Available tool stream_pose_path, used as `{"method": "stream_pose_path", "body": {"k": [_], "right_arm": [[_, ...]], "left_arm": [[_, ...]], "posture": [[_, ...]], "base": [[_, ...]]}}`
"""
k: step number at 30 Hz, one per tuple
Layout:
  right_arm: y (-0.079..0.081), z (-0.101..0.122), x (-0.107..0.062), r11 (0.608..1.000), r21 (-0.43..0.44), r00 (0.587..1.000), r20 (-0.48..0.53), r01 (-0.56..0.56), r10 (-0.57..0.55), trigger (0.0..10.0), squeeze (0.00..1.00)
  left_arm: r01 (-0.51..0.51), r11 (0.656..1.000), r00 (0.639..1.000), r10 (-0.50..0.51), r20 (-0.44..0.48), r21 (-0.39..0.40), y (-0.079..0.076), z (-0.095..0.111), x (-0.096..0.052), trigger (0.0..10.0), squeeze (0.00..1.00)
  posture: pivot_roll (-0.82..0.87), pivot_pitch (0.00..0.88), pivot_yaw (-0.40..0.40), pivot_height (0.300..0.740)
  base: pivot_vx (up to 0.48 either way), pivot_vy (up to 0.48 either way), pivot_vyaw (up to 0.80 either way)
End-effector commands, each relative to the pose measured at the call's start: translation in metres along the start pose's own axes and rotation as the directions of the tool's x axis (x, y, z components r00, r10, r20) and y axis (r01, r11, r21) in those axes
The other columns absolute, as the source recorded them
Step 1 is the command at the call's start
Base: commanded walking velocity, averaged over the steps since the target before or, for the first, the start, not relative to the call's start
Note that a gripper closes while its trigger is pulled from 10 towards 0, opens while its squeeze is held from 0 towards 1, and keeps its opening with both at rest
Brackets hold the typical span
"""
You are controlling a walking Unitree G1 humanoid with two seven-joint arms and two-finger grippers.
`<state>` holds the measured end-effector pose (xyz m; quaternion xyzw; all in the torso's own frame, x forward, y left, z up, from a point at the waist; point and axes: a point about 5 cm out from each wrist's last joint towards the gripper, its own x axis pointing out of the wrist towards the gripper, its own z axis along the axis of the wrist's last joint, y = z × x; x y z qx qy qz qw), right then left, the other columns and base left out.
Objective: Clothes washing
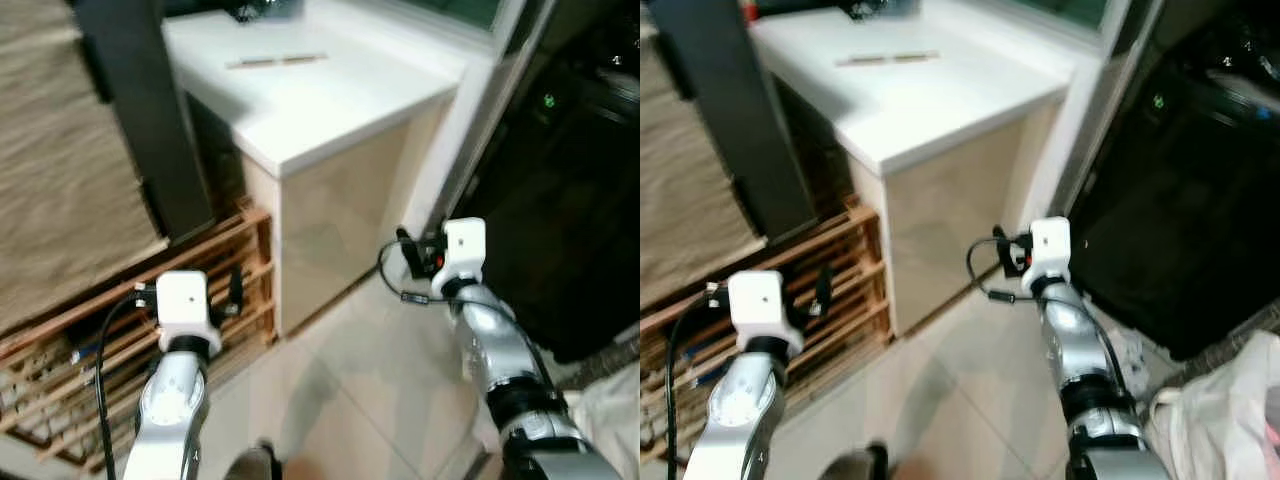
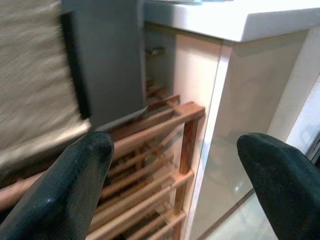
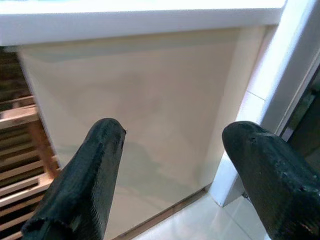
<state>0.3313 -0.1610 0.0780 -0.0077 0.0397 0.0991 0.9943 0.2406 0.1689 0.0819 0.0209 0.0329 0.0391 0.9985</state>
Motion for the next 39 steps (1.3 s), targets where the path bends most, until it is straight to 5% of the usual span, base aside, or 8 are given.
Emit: {"method": "stream_pose_path", "body": {"k": [1,14,31,34,35,39], "right_arm": [[-0.002,0.002,0.000,1.000,0.005,1.000,0.014,0.005,-0.005,10.0,0.00],[0.000,-0.005,-0.002,0.999,-0.053,1.000,-0.007,-0.009,0.009,10.0,0.01],[-0.016,-0.006,-0.007,0.995,0.033,0.995,0.030,0.099,-0.100,10.0,0.03],[-0.021,-0.008,-0.014,0.994,0.040,0.993,0.056,0.106,-0.108,10.0,0.03],[-0.025,-0.015,-0.026,0.996,0.000,0.994,0.060,0.091,-0.091,10.0,0.03],[-0.029,-0.027,-0.040,0.996,-0.047,0.996,0.034,0.080,-0.078,10.0,0.00]], "left_arm": [[-0.029,1.000,0.999,0.028,0.033,0.005,0.006,0.007,0.003,10.0,0.00],[-0.087,0.996,0.996,0.086,0.025,0.018,0.021,0.005,0.006,10.0,0.00],[-0.096,0.995,0.995,0.096,0.021,0.034,0.023,-0.001,0.000,10.0,0.00],[-0.065,0.994,0.996,0.059,0.060,0.092,0.023,0.002,-0.004,10.0,0.00],[0.021,0.986,0.994,-0.037,0.099,0.163,0.019,0.006,-0.012,10.0,0.00],[0.075,0.981,0.992,-0.092,0.090,0.177,0.019,0.003,-0.020,10.0,0.00]], "posture": [[-0.06,0.000,-0.068,0.740],[-0.06,0.000,-0.068,0.740],[-0.05,0.000,-0.074,0.740],[-0.05,0.000,-0.075,0.740],[-0.05,0.000,-0.077,0.740],[-0.05,0.000,-0.075,0.740]], "base": [[0.000,0.000,0.51],[0.000,0.000,0.51],[0.000,0.000,0.49],[0.000,0.000,0.47],[0.000,0.000,0.48],[0.000,0.000,0.47]]}}
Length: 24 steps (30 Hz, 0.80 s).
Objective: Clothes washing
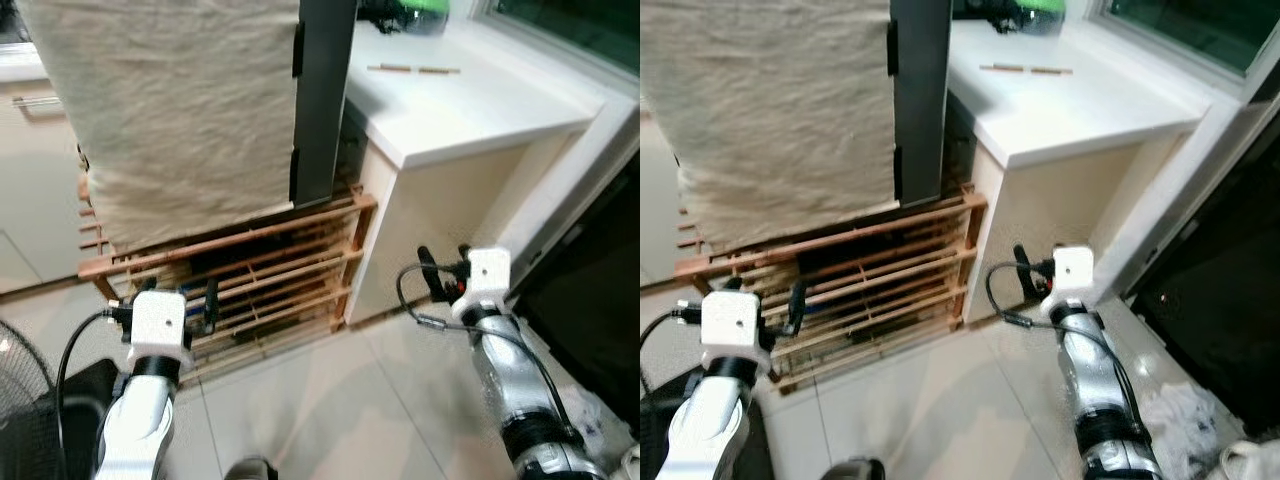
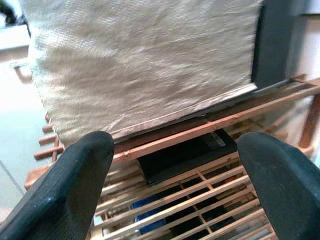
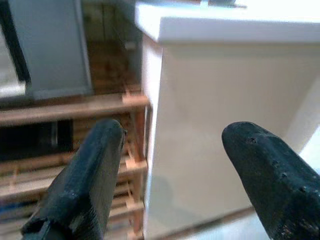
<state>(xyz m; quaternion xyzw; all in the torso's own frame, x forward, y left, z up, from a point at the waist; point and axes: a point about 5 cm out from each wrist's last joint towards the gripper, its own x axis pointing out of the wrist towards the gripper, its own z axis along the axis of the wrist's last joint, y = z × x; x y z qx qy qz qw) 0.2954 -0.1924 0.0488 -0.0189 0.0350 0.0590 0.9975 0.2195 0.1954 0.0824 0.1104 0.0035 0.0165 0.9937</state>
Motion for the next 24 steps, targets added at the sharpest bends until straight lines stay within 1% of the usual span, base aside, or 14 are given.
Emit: {"method": "stream_pose_path", "body": {"k": [1,3,5,8,13,23,24], "right_arm": [[-0.007,0.001,-0.003,0.999,-0.037,1.000,0.006,0.000,0.000,10.0,0.00],[-0.004,-0.004,-0.004,0.998,-0.055,1.000,-0.016,-0.009,0.008,10.0,0.00],[-0.001,-0.003,-0.001,0.998,-0.056,1.000,-0.016,-0.008,0.007,10.0,0.00],[0.003,0.003,0.005,0.999,-0.050,1.000,0.002,-0.016,0.016,10.0,0.00],[0.004,0.005,0.006,0.997,-0.069,1.000,0.002,-0.019,0.019,10.0,0.00],[0.004,0.008,0.009,0.994,-0.109,1.000,0.004,-0.010,0.010,10.0,0.00],[0.004,0.008,0.009,0.992,-0.123,1.000,0.005,0.001,0.000,10.0,0.00]], "left_arm": [[0.038,0.999,0.999,-0.037,0.022,-0.011,-0.007,0.004,-0.002,10.0,0.00],[0.007,0.998,1.000,-0.008,-0.011,-0.060,-0.007,-0.002,0.000,10.0,0.00],[-0.025,0.995,0.999,0.022,-0.033,-0.093,-0.007,-0.006,0.003,10.0,0.00],[-0.018,0.998,0.999,0.016,-0.032,-0.066,-0.007,-0.009,0.003,10.0,0.00],[0.006,0.999,0.999,-0.007,-0.035,-0.039,-0.007,-0.013,0.001,10.0,0.00],[0.009,0.998,0.999,-0.011,-0.033,-0.057,-0.011,-0.013,0.007,10.0,0.00],[0.003,0.998,0.999,-0.005,-0.043,-0.062,-0.011,-0.016,0.007,10.0,0.00]], "posture": [[-0.05,0.000,-0.075,0.740],[-0.06,0.000,-0.075,0.740],[-0.06,0.000,-0.072,0.740],[-0.06,0.000,-0.070,0.740],[-0.07,0.000,-0.066,0.740],[-0.09,0.000,-0.076,0.740],[-0.09,0.000,-0.076,0.740]], "base": [[0.000,0.000,0.48],[0.000,0.000,0.26],[0.000,0.000,0.00],[0.000,0.000,0.00],[0.000,0.000,0.00],[0.000,0.000,0.00],[0.000,0.000,0.00]]}}
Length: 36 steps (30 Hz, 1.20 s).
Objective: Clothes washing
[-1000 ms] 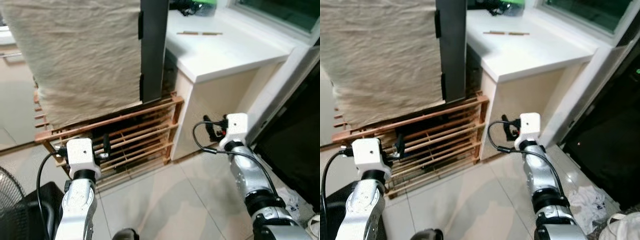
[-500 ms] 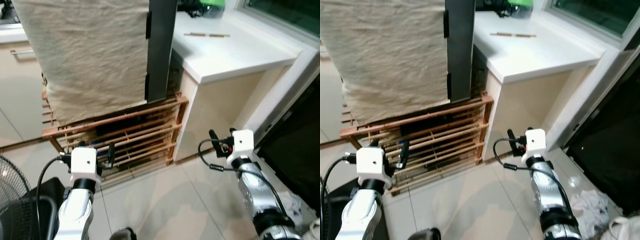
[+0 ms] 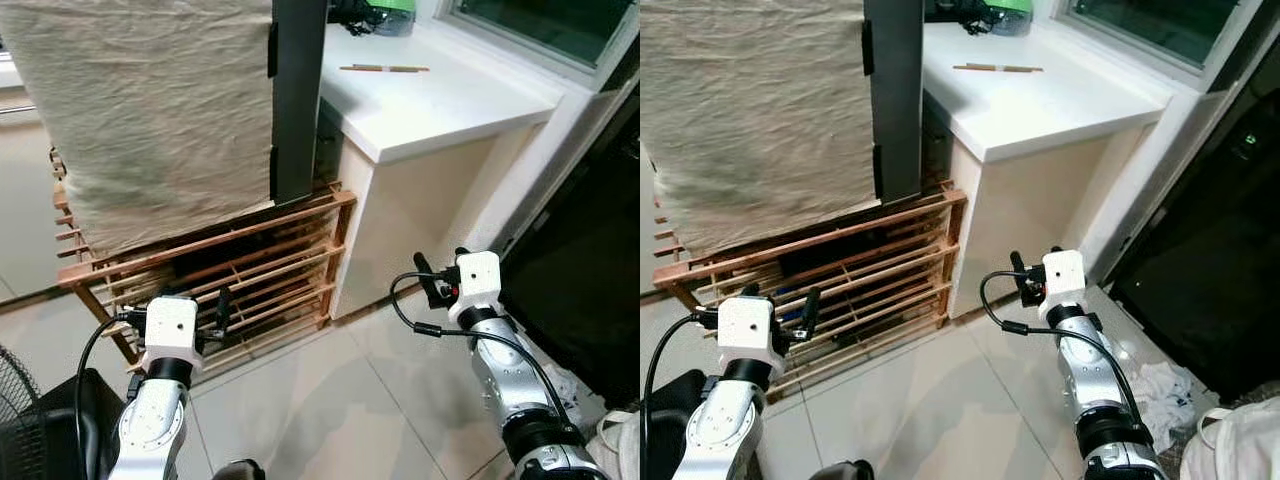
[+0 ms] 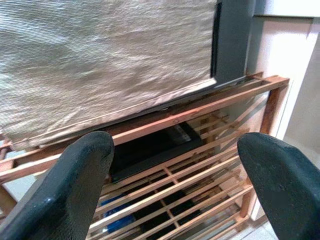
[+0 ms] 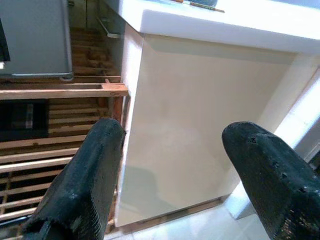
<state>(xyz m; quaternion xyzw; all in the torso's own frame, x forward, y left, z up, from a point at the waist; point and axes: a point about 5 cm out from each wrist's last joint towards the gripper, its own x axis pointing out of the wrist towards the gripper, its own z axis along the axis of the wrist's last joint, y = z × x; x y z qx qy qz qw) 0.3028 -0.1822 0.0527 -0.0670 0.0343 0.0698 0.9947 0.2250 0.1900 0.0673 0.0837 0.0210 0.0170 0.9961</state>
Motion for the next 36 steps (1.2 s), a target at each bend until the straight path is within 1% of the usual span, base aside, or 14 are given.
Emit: {"method": "stream_pose_path", "body": {"k": [1,7,10,14,19,24,36], "right_arm": [[-0.0051,0.0029,0.0007,0.999,-0.033,1.000,0.008,0.022,-0.022,10.0,0.00],[-0.0042,0.0031,0.0009,0.999,-0.037,1.000,0.008,0.025,-0.024,10.0,0.00],[-0.0045,0.0045,0.0016,0.999,-0.041,1.000,0.012,0.026,-0.025,10.0,0.00],[-0.0050,0.0049,0.0018,0.999,-0.044,1.000,0.011,0.026,-0.026,10.0,0.00],[-0.0063,0.0029,0.0012,0.999,-0.047,1.000,0.001,0.025,-0.025,10.0,0.00],[-0.0054,0.0016,0.0008,0.999,-0.044,1.000,-0.007,0.019,-0.019,10.0,0.00],[-0.0055,0.0015,0.0036,1.000,-0.023,1.000,-0.019,0.008,-0.009,10.0,0.00]], "left_arm": [[0.000,1.000,1.000,0.000,-0.011,-0.012,-0.0017,-0.0033,0.0013,10.0,0.00],[0.008,1.000,1.000,-0.008,-0.003,-0.003,-0.0030,-0.0019,0.0042,10.0,0.00],[0.014,1.000,1.000,-0.014,0.015,-0.025,-0.0039,0.0004,0.0057,10.0,0.00],[0.016,1.000,1.000,-0.015,0.019,-0.025,-0.0054,0.0013,0.0060,10.0,0.00],[-0.013,0.999,1.000,0.012,-0.004,-0.042,-0.0032,-0.0021,0.0071,10.0,0.00],[-0.018,0.999,1.000,0.017,-0.021,-0.041,-0.0017,-0.0055,0.0079,10.0,0.00],[-0.023,0.999,1.000,0.022,-0.019,-0.039,-0.0033,-0.0057,0.0111,10.0,0.00]], "posture": [[-0.09,0.000,-0.076,0.740],[-0.09,0.000,-0.076,0.740],[-0.10,0.005,-0.072,0.740],[-0.10,0.005,-0.072,0.740],[-0.10,0.007,-0.070,0.740],[-0.10,0.007,-0.066,0.740],[-0.10,0.001,-0.071,0.740]], "base": [[0.000,0.000,0.00],[0.000,0.000,0.00],[0.000,0.000,0.00],[0.269,0.285,0.00],[0.386,0.283,0.00],[0.000,0.000,0.00],[0.000,0.000,0.00]]}}
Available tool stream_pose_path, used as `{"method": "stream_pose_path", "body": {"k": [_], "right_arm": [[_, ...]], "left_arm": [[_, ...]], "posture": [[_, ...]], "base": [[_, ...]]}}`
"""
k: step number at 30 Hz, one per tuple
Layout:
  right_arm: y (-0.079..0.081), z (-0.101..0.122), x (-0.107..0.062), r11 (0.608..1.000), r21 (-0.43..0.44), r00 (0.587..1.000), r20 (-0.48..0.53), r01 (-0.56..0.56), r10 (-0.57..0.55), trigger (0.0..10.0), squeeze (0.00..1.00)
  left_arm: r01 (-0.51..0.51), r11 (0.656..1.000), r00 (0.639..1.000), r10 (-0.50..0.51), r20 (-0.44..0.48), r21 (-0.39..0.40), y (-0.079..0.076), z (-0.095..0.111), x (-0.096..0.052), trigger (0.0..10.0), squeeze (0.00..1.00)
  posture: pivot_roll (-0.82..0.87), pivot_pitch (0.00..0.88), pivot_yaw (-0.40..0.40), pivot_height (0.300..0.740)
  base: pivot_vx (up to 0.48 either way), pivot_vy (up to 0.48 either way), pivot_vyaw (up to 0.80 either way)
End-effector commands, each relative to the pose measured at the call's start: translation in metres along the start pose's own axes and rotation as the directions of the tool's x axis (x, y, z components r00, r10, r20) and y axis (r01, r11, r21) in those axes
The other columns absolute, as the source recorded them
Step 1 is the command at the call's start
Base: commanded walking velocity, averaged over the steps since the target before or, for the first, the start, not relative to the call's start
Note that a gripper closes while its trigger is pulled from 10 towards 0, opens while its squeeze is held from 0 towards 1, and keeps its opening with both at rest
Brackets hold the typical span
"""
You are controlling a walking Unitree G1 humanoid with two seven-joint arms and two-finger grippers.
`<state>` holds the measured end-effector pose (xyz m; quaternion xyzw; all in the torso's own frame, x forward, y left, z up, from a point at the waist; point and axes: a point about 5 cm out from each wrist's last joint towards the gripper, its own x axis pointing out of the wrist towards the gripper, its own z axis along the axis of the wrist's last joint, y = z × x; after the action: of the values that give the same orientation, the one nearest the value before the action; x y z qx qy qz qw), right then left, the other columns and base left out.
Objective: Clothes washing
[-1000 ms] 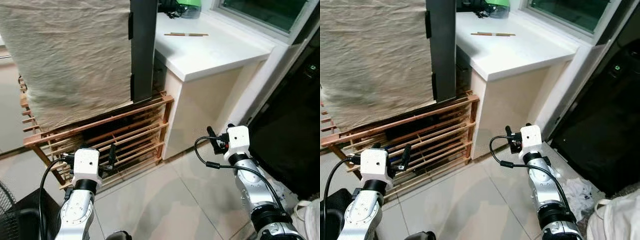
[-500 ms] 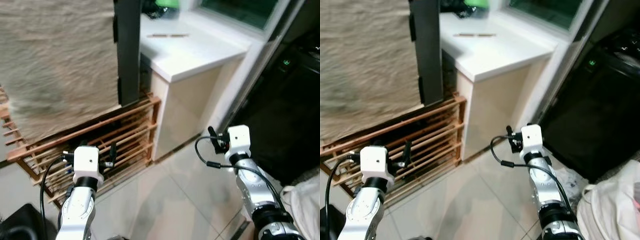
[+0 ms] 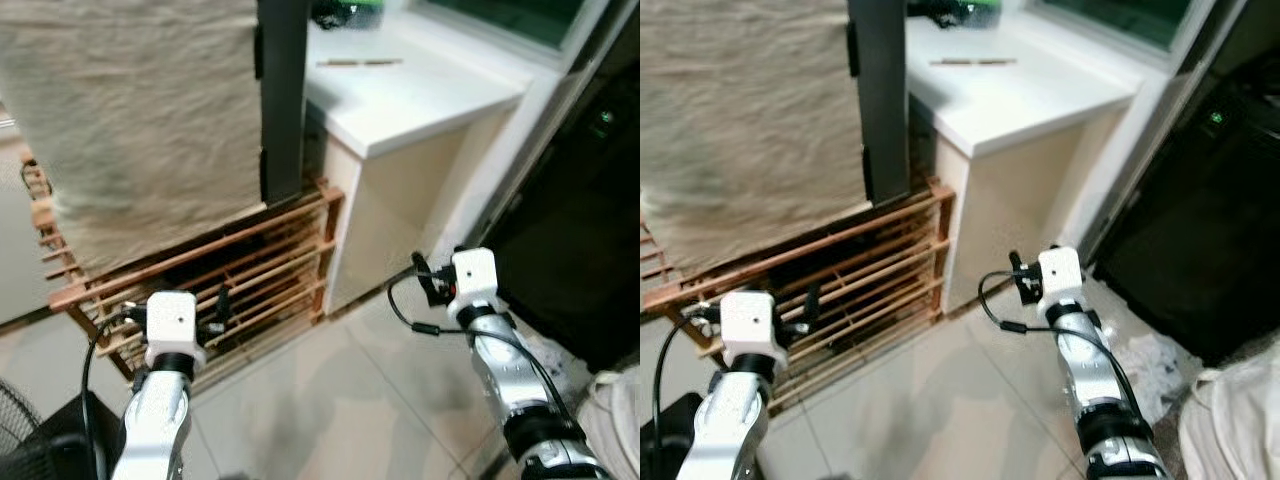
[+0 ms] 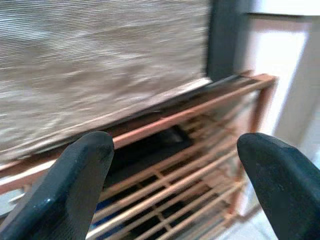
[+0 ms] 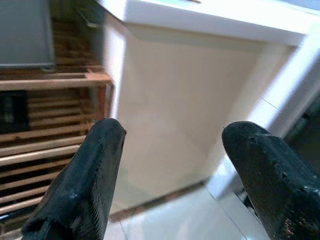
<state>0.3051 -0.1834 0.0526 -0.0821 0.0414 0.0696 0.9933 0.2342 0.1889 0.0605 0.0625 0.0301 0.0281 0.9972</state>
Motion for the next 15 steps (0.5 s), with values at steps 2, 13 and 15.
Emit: {"method": "stream_pose_path", "body": {"k": [2,13,15], "right_arm": [[-0.0045,0.0016,0.0016,1.000,0.008,1.000,-0.004,0.008,-0.008,10.0,0.00],[-0.0101,0.0000,0.0029,0.997,0.070,0.999,-0.029,0.034,-0.032,10.0,0.00],[-0.0105,0.0004,0.0032,0.997,0.068,0.999,-0.027,0.035,-0.033,10.0,0.00]], "left_arm": [[-0.006,1.000,1.000,0.006,0.001,0.003,-0.0011,0.0001,0.0017,10.0,0.00],[-0.010,1.000,1.000,0.010,-0.002,0.007,-0.0022,-0.0007,0.0028,10.0,0.00],[-0.010,1.000,1.000,0.010,-0.002,0.007,-0.0025,-0.0008,0.0028,10.0,0.00]], "posture": [[-0.10,0.003,-0.072,0.740],[-0.10,0.002,-0.074,0.740],[-0.10,0.002,-0.074,0.740]], "base": [[0.000,0.000,0.00],[0.000,0.000,0.00],[0.000,0.000,0.00]]}}
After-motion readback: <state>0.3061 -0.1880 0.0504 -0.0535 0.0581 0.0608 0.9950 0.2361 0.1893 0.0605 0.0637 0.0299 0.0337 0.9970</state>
